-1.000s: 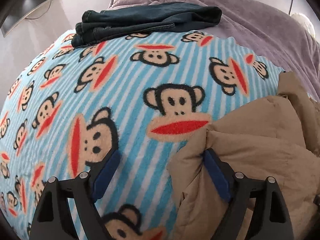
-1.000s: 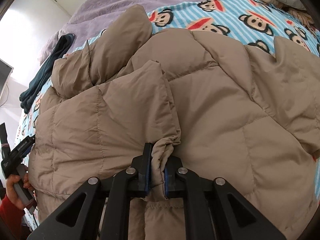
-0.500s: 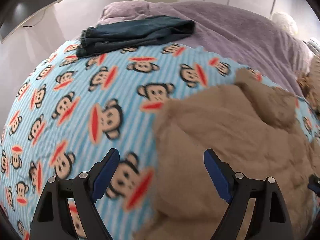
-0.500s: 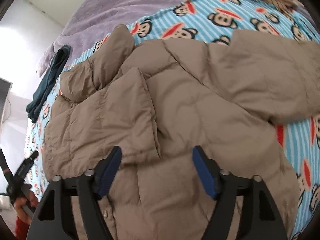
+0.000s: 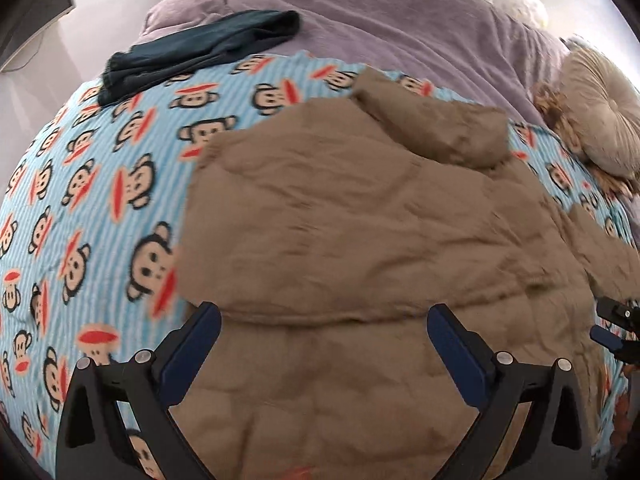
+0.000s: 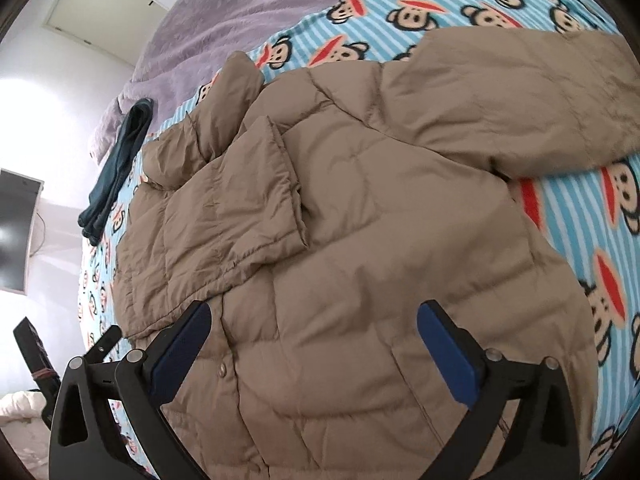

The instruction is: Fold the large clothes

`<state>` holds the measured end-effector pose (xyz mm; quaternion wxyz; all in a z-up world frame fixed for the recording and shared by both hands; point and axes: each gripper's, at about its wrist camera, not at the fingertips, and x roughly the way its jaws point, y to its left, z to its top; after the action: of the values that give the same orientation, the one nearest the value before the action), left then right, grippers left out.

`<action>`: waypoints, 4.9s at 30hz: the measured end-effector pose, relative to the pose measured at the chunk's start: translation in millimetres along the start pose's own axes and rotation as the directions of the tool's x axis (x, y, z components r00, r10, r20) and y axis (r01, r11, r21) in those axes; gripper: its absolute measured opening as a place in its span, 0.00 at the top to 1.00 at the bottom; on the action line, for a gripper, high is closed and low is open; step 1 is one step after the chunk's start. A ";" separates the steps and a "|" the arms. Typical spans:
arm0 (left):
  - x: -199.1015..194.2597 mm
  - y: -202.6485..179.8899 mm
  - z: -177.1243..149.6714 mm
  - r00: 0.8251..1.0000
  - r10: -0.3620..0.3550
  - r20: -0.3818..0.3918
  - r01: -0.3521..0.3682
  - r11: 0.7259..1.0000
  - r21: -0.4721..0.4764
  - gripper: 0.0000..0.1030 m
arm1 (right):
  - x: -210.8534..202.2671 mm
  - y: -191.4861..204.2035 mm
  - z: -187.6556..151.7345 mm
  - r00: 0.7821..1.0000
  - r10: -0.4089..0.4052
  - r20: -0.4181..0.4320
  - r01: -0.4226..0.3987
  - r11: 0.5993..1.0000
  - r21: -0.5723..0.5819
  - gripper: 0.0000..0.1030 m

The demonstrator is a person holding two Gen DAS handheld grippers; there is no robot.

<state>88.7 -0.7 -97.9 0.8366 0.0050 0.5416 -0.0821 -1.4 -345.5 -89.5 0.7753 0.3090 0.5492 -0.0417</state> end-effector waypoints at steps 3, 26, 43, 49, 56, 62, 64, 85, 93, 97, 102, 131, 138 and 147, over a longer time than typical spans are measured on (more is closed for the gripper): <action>-3.0 -20.6 -5.2 1.000 -0.026 -0.012 0.026 1.000 0.015 0.00 | -7.6 -10.9 -5.8 1.000 0.012 0.000 -0.012 1.000 0.021 0.00; 11.1 -151.0 -22.8 0.993 -0.043 -0.109 0.059 0.988 0.145 0.00 | -76.7 -204.3 29.6 0.987 -0.035 0.159 -0.020 0.943 0.333 0.00; 17.1 -189.3 2.7 0.996 -0.041 -0.080 0.053 0.988 0.145 0.00 | -72.0 -336.2 112.1 0.902 0.110 0.417 -0.372 0.687 0.624 0.44; 11.9 -181.5 14.4 0.998 -0.044 -0.047 0.051 0.988 0.143 0.00 | -73.2 -325.6 127.7 0.884 0.186 0.428 -0.431 0.677 0.596 0.93; 4.0 -148.0 31.3 1.000 -0.025 0.011 0.023 0.995 0.096 0.00 | -107.6 -244.6 149.8 0.878 0.207 0.431 -0.384 0.842 0.379 0.93; -5.1 -103.8 43.6 0.998 0.002 0.066 -0.004 1.000 0.025 0.00 | -113.9 -122.4 163.9 0.889 0.244 0.388 -0.292 0.954 0.069 0.93; -8.1 -86.0 46.0 0.997 0.014 0.081 -0.014 1.000 -0.003 0.00 | -107.3 -70.1 162.7 0.899 0.246 0.363 -0.240 0.969 -0.064 0.93; 13.9 -7.2 35.6 0.997 0.001 0.081 0.011 0.988 -0.151 0.00 | 86.4 108.0 48.3 0.998 -0.056 -0.006 0.045 0.857 -0.514 0.92; 28.9 -17.5 40.4 0.997 -0.046 0.060 0.054 0.989 -0.140 0.00 | 62.3 76.0 58.7 0.996 0.060 -0.068 -0.079 0.936 -0.344 0.34; 36.7 -13.1 43.4 0.994 -0.092 0.051 0.099 0.980 -0.172 0.00 | 39.6 44.7 70.8 0.991 0.130 -0.028 -0.133 0.975 -0.180 0.31; 39.1 2.2 44.5 0.980 -0.187 0.073 0.200 0.948 -0.247 0.00 | 36.3 2.6 95.7 0.979 0.201 0.043 -0.204 0.976 0.080 0.31; 65.3 10.2 39.6 0.805 -0.589 0.068 0.565 0.728 -0.388 0.00 | 44.7 51.9 29.8 0.982 0.034 -0.186 -0.095 0.938 -0.333 0.30; 80.5 -22.2 48.3 0.848 -0.530 -0.004 0.500 0.802 -0.326 0.02 | 7.8 -66.1 72.6 0.988 0.147 -0.048 -0.141 0.984 0.106 0.30; 66.6 -8.3 37.3 0.904 -0.427 0.014 0.413 0.865 -0.286 0.85 | 24.3 -79.8 85.5 0.986 0.169 -0.009 -0.163 0.962 0.219 0.88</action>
<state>148.0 -21.3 -142.2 0.7772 -0.2299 0.5562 -0.1838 46.5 -447.9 -127.8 0.7300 0.4374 0.5241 -0.0321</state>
